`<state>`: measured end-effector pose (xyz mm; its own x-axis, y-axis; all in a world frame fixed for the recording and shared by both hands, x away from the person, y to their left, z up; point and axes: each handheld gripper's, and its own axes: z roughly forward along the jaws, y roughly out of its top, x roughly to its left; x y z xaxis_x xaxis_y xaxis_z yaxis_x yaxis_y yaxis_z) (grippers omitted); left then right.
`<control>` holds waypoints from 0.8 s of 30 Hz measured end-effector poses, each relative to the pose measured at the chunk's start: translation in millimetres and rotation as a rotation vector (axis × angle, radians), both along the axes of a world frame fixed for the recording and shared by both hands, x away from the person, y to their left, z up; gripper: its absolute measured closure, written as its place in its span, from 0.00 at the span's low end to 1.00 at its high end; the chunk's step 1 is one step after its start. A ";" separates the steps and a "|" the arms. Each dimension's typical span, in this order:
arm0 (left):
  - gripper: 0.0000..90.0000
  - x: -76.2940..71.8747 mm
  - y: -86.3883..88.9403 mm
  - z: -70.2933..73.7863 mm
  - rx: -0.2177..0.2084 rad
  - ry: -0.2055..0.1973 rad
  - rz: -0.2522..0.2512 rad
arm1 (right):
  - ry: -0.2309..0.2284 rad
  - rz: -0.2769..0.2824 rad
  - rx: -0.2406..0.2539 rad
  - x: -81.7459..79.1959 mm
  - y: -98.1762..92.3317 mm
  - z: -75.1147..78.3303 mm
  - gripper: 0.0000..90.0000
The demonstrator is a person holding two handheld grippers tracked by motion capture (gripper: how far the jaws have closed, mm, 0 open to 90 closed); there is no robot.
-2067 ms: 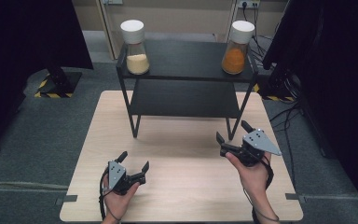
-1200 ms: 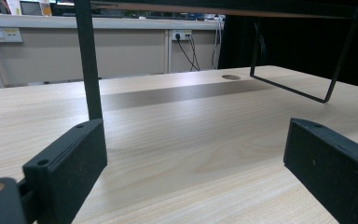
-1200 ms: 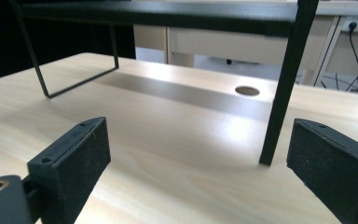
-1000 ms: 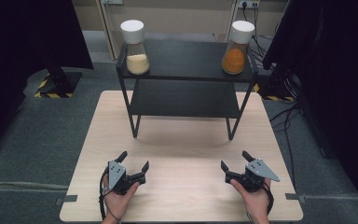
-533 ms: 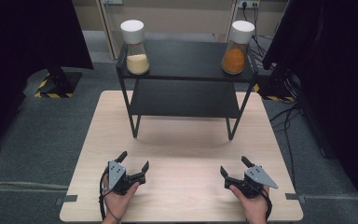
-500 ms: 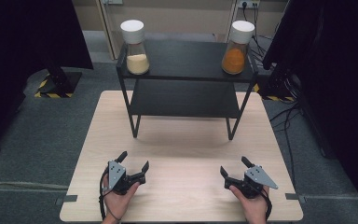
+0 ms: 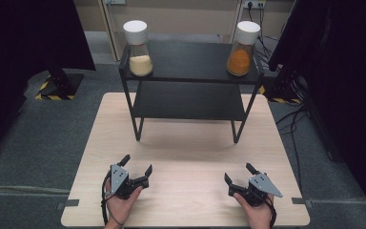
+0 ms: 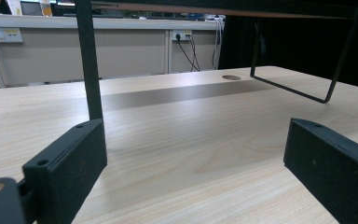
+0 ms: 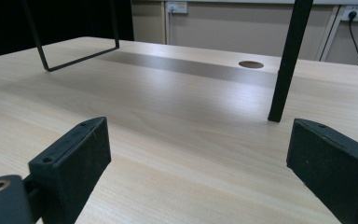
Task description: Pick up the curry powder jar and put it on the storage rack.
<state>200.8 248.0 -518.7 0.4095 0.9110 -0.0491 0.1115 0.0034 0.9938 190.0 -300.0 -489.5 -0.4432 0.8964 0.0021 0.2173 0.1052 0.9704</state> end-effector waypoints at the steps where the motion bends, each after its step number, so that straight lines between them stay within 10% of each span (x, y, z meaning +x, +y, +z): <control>1: 0.06 0.0 0.0 0.0 0.000 0.000 0.000 | 0.000 0.000 0.002 -0.4 -0.2 -0.2 0.07; 24: 0.06 0.4 -0.7 0.5 0.007 0.000 -0.002 | -0.003 0.003 0.006 -1.1 -1.4 -0.9 0.07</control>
